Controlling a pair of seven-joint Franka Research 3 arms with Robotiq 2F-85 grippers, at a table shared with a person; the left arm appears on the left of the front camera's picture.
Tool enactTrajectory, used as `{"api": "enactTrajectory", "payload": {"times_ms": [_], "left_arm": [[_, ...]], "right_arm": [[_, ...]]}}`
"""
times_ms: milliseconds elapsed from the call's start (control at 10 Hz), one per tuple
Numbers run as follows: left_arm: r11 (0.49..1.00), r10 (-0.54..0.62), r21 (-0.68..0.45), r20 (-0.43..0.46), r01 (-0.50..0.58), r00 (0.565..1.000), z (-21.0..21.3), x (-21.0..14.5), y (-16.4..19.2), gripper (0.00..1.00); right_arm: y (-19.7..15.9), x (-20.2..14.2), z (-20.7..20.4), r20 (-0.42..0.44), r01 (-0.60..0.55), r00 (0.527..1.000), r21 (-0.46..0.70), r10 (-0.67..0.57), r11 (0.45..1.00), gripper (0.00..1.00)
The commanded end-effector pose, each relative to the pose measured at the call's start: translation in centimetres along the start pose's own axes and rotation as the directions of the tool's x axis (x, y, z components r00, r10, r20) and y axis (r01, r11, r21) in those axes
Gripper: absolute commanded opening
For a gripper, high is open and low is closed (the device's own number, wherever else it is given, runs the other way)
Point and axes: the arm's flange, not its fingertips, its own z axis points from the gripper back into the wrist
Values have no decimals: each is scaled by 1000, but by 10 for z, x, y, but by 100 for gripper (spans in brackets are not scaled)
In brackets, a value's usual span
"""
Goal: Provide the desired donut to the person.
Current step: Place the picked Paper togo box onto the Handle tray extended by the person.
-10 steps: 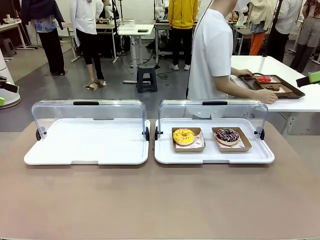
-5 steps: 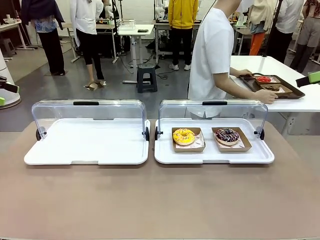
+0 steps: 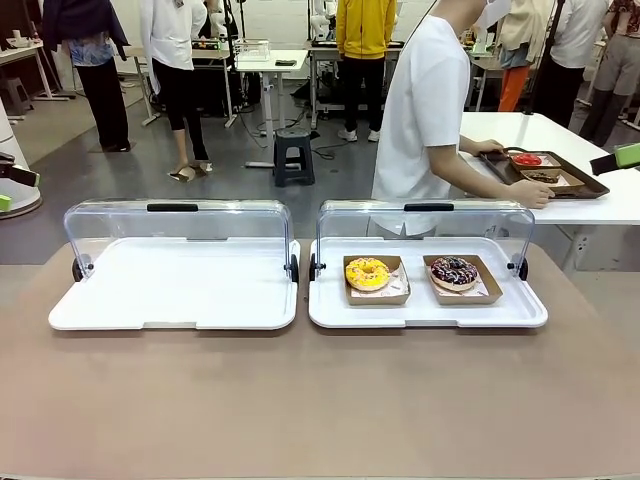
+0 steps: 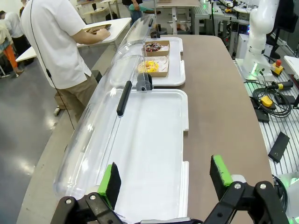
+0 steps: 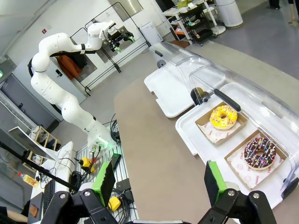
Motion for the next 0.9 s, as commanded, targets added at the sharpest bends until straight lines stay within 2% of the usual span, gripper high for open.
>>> {"api": "enactTrajectory", "payload": {"times_ms": [0,800], "left_arm": [[1000,14,15,-4,-13,1000,1,3,1,100],[1000,14,15,-4,-13,1000,1,3,1,100]], "right_arm": [[0,1,-1,3,-5,1000,8,5,1000,100],[0,1,-1,3,-5,1000,8,5,1000,100]]}}
